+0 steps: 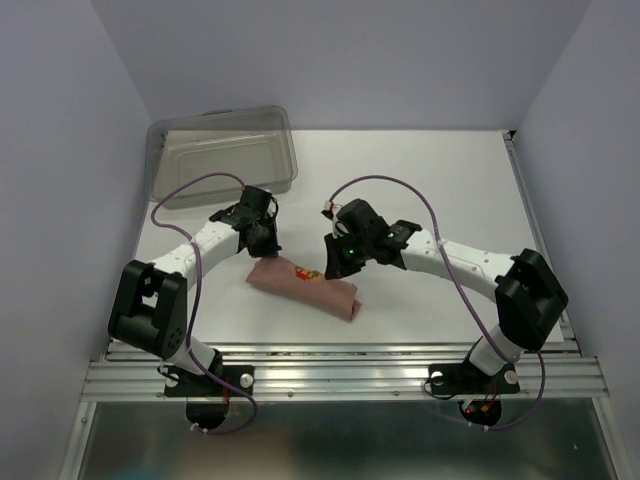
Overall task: Roll the t-shirts
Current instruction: Roll the T-shirt to the center of the board.
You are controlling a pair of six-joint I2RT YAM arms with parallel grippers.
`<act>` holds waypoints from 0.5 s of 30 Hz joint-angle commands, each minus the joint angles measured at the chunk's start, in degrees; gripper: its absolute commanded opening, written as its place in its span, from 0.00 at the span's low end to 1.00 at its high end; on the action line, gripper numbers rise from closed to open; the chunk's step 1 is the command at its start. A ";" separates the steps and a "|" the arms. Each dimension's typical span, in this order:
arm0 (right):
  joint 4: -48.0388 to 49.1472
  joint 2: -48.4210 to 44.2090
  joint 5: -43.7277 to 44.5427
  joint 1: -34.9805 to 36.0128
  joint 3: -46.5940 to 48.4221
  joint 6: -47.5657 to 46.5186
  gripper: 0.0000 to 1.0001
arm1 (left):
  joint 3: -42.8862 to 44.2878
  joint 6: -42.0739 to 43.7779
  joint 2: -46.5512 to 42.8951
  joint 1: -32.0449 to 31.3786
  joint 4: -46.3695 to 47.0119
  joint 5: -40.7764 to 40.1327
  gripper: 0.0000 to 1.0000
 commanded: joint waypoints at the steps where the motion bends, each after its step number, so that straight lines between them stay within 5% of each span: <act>1: 1.19 1.13 3.33 3.51 5.55 0.84 0.09 | 0.13 1.09 0.20 0.31 0.07 0.07 0.00; 15: 13.15 15.37 5.44 2.98 3.98 4.71 0.05 | -0.05 0.30 -3.58 1.10 -0.90 -1.95 0.00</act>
